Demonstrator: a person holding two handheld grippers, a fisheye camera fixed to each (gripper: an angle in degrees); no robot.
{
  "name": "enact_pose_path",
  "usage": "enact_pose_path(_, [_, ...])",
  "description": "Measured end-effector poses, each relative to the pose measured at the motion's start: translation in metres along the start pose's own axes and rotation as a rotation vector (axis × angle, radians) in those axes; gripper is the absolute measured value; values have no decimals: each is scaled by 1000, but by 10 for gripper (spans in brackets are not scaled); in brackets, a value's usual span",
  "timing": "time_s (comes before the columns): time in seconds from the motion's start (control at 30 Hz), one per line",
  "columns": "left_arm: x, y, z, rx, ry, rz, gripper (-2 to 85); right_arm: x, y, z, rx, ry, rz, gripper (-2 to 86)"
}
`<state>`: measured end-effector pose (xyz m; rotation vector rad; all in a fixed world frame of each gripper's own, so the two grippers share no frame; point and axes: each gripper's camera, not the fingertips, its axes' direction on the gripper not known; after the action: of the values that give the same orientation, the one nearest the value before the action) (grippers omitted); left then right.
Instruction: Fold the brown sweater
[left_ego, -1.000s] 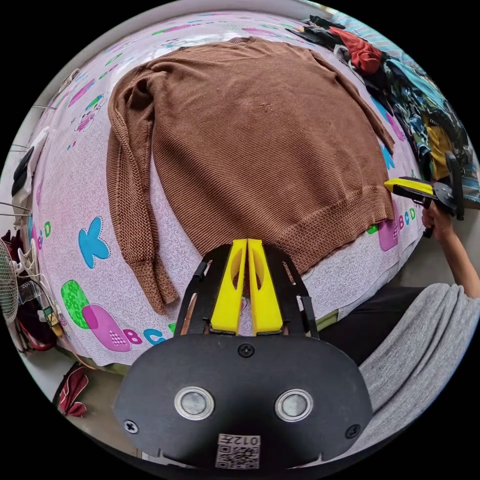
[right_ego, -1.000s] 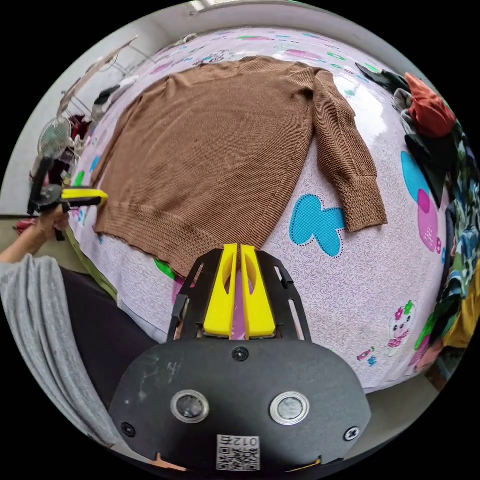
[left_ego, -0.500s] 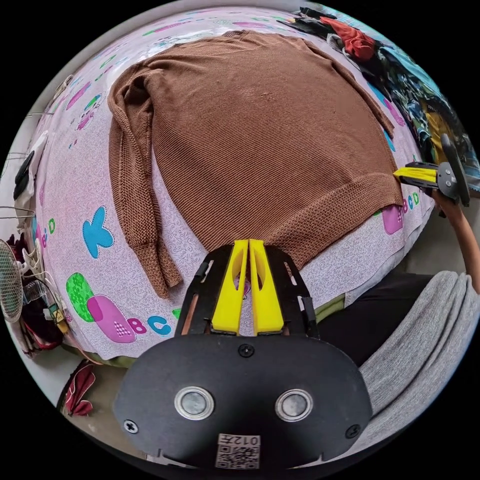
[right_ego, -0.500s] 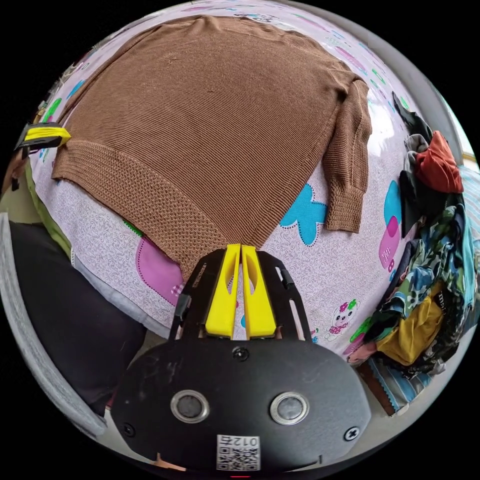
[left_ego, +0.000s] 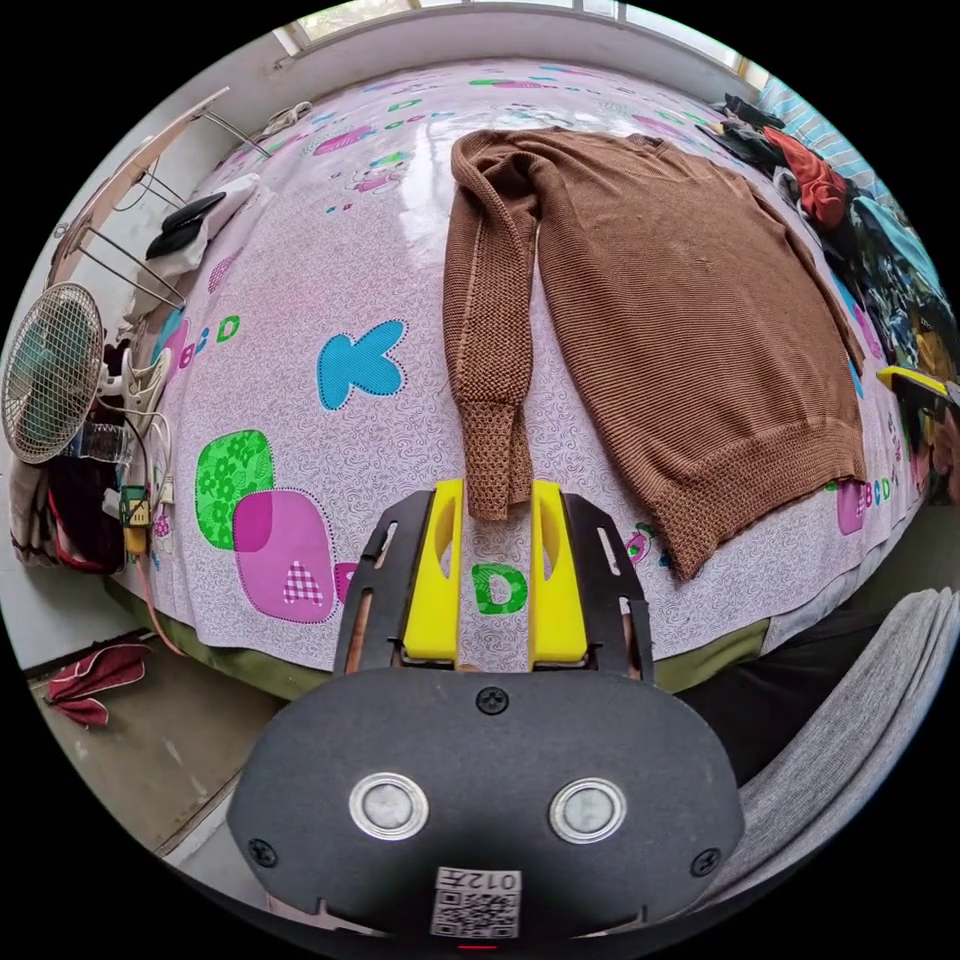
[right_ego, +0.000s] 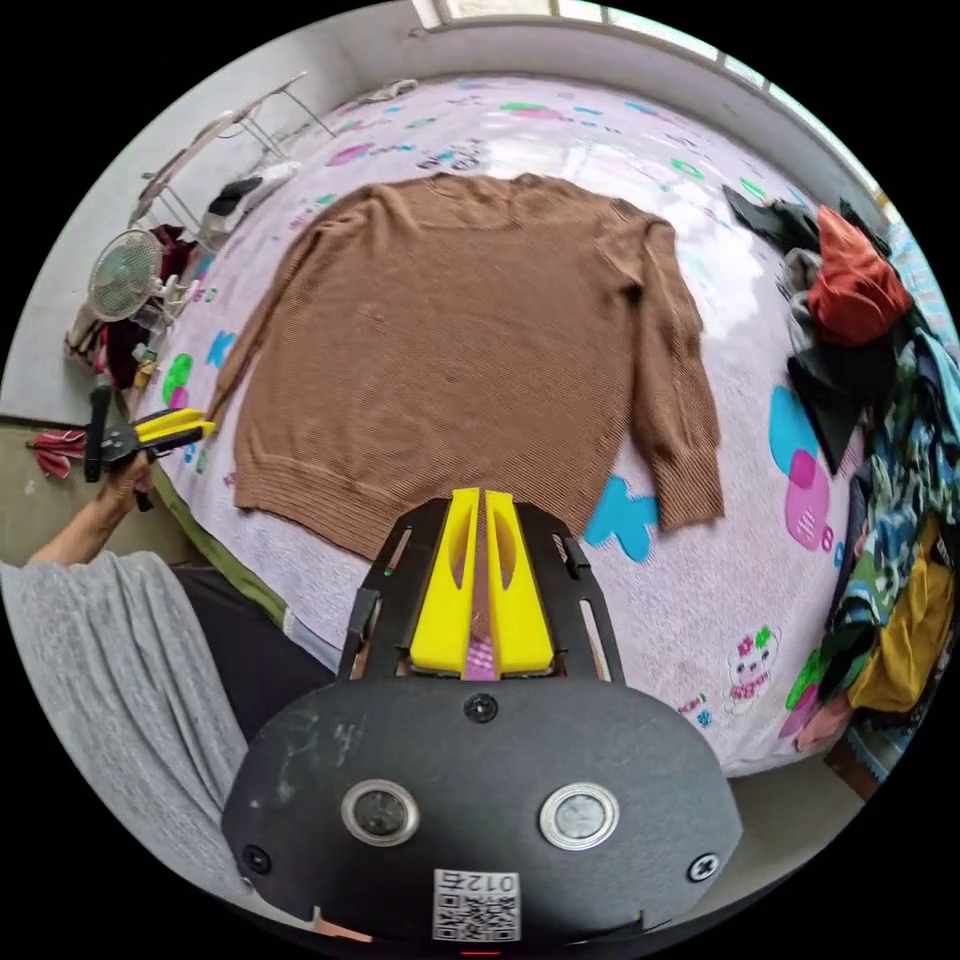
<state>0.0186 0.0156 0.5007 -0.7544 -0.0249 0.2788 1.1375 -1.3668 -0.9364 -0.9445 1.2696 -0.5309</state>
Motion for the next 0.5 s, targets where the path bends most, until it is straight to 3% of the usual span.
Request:
enact_pose_path(0.27, [-47,2,8,-47,43,35,46,-30,-106,38,24,-246,-142,44])
enact_pose_path(0.5, [-134,9,-24,36,262,39,29,2,-203,91,-22,-389,-20,101])
